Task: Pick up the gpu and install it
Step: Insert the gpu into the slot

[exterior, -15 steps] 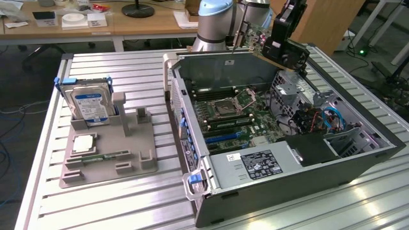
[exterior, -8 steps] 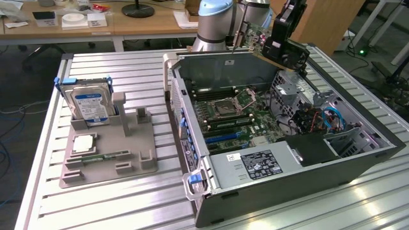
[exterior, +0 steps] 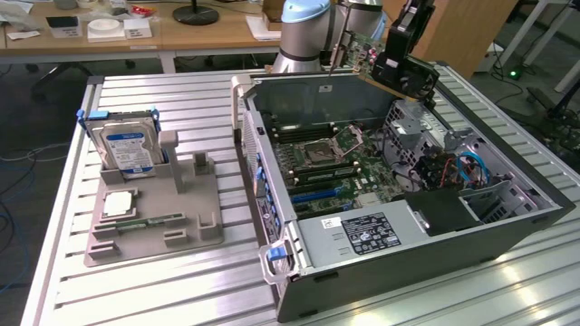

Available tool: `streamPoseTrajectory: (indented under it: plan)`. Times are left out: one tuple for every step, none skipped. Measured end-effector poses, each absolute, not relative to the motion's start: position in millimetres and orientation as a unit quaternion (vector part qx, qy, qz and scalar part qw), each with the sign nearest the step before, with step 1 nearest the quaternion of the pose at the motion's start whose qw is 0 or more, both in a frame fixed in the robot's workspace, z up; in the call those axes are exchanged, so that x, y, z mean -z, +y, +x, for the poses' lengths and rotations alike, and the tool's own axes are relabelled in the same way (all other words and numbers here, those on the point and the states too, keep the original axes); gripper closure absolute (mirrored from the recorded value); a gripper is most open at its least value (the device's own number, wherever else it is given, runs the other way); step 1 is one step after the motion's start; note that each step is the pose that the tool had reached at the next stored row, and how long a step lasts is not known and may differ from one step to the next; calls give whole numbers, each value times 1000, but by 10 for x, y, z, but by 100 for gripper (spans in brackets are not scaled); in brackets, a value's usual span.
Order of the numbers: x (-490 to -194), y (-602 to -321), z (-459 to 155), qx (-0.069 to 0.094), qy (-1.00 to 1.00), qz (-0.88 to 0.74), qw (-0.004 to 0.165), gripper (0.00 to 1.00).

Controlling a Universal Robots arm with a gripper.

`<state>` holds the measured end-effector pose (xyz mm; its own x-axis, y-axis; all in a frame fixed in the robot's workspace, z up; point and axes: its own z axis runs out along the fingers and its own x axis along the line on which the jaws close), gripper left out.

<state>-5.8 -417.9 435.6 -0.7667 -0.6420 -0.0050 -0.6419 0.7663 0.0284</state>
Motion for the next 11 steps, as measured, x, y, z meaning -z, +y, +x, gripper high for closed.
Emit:
streamPoseTrajectory:
  plan:
    - [-4356, -4179, -58, 14, -940, 342, 3, 72]
    - [-4355, -4179, -58, 14, -939, 343, 3, 72]
    - [-4355, -4179, -58, 14, -939, 343, 3, 72]
    - [-4356, -4179, -58, 14, -939, 344, 3, 72]
    - [-4356, -4179, -58, 14, -939, 344, 3, 72]
    - [-4356, -4179, -58, 14, -939, 344, 3, 72]
    - [-4356, -4179, -58, 14, -939, 345, 3, 72]
    - [-4356, -4179, -58, 14, -938, 345, 3, 72]
    - [-4356, -4179, -58, 14, -938, 346, 3, 72]
    - [-4356, -4179, -58, 14, -938, 346, 3, 72]
    - [-4356, -4179, -58, 14, -938, 347, 3, 72]
